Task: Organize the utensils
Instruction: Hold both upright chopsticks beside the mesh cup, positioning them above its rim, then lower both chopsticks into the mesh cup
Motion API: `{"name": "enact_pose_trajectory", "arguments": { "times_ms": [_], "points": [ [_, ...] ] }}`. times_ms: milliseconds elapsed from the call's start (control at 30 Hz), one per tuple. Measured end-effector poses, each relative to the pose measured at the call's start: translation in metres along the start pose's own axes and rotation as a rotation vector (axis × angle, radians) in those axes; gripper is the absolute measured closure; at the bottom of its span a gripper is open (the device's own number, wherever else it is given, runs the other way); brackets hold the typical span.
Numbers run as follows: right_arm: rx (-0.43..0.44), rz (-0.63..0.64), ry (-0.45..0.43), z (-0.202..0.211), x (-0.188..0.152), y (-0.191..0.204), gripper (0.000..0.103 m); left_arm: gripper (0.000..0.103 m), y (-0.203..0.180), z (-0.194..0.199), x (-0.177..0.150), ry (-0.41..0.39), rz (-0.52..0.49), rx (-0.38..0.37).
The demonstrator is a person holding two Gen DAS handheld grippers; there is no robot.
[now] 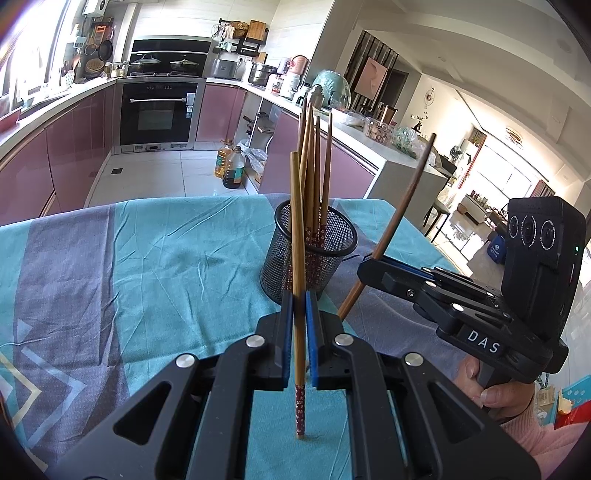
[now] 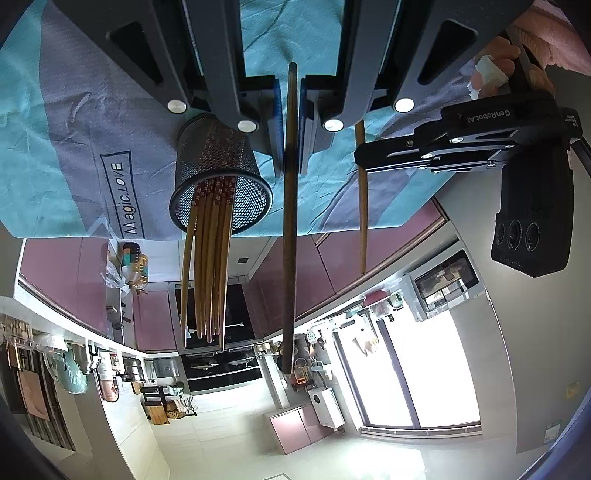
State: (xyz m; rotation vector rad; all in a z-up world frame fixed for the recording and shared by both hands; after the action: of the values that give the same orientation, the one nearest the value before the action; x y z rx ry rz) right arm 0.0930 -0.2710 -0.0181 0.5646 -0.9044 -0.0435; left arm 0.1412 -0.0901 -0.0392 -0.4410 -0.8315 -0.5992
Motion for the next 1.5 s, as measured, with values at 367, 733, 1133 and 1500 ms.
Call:
{"name": "enact_pose_trajectory", "arguments": {
  "times_ms": [367, 733, 1133, 1500],
  "points": [
    [-0.001, -0.007, -0.028, 0.007, 0.014, -0.004, 0.097, 0.095, 0.004, 0.001, 0.011, -0.015, 0.0, 0.0],
    [0.005, 0.009, -0.077, 0.022, 0.035, -0.005, 0.097, 0.095, 0.005, 0.003, 0.023, -0.039, -0.014, 0.002],
    [0.012, 0.035, -0.159, 0.037, 0.077, -0.002, 0.097, 0.095, 0.002, 0.02, 0.065, -0.132, -0.057, 0.022],
    [-0.02, 0.054, -0.223, 0.033, 0.11, -0.005, 0.097, 0.095, 0.0, 0.034, 0.113, -0.245, -0.065, 0.018]
  ]
}}
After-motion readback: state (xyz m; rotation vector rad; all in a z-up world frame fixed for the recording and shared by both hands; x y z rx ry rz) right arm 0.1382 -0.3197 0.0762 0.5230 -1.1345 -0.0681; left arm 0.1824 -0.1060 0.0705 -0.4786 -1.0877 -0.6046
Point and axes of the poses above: each gripper's, at about its wrist camera, not at the fingertips, and z roughly against the way its jaws point, y to its left, x to its top, the point moved 3 cm from there along -z, roughly the way its jaws point, and after that the axes turned 13 degrees about -z, right-handed, at the moved point
